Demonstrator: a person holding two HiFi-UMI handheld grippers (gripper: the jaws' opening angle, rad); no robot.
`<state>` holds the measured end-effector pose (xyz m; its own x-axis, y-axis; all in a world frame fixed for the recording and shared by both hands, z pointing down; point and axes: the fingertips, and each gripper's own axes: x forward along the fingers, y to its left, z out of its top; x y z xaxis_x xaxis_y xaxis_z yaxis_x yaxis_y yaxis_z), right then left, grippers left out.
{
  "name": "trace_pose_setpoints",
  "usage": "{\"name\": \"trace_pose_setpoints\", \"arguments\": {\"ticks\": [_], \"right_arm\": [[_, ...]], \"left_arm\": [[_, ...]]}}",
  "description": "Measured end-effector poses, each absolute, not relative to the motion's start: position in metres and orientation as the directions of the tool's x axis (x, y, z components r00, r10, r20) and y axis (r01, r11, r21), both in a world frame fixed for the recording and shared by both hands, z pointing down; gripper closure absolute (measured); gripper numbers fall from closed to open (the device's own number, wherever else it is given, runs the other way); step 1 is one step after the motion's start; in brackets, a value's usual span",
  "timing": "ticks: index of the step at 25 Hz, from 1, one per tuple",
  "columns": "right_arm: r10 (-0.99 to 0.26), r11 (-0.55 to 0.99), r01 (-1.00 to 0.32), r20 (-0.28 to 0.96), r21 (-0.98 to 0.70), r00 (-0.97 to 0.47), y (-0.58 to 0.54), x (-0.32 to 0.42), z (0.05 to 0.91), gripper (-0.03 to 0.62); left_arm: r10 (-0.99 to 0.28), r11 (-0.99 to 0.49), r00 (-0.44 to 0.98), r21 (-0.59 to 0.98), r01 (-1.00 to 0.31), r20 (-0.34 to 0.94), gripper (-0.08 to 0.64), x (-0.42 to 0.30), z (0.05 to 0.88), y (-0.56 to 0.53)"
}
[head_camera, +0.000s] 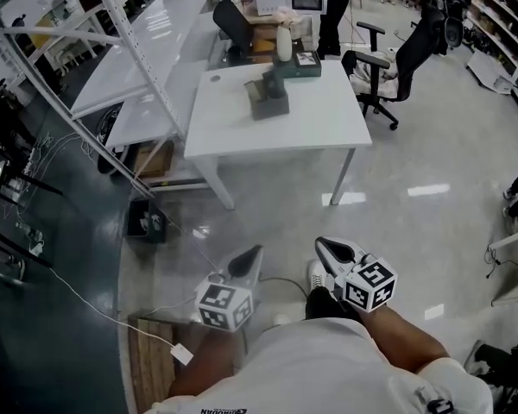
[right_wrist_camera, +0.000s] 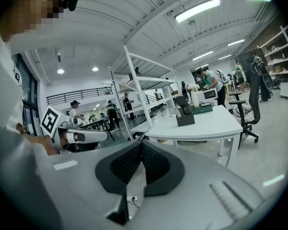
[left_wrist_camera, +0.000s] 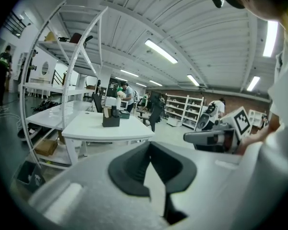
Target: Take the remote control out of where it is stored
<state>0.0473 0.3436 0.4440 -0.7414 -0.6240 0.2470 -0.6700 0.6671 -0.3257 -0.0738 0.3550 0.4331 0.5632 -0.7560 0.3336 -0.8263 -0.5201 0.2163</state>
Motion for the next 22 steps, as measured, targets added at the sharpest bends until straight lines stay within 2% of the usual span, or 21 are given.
{"name": "trace_pose_setpoints", "arguments": {"ticks": [13,22], "right_arm": [[-0.613,0.693,-0.642,0.200,-0.328,-0.764,0.199,0.082,0.431,0.586],[-0.577,0.722,-0.606,0.195,-0.332,-0.794,0.141,0.115,0.433,0.586]], "left_arm": [[-0.790,-0.490,0.519,0.173,-0.854,0.326,0.557,-0.043,0.418,0.222],[-0.811,-0.446,0.476,0.169,-0.879,0.340,0.557,-0.013,0.415,0.165]]}}
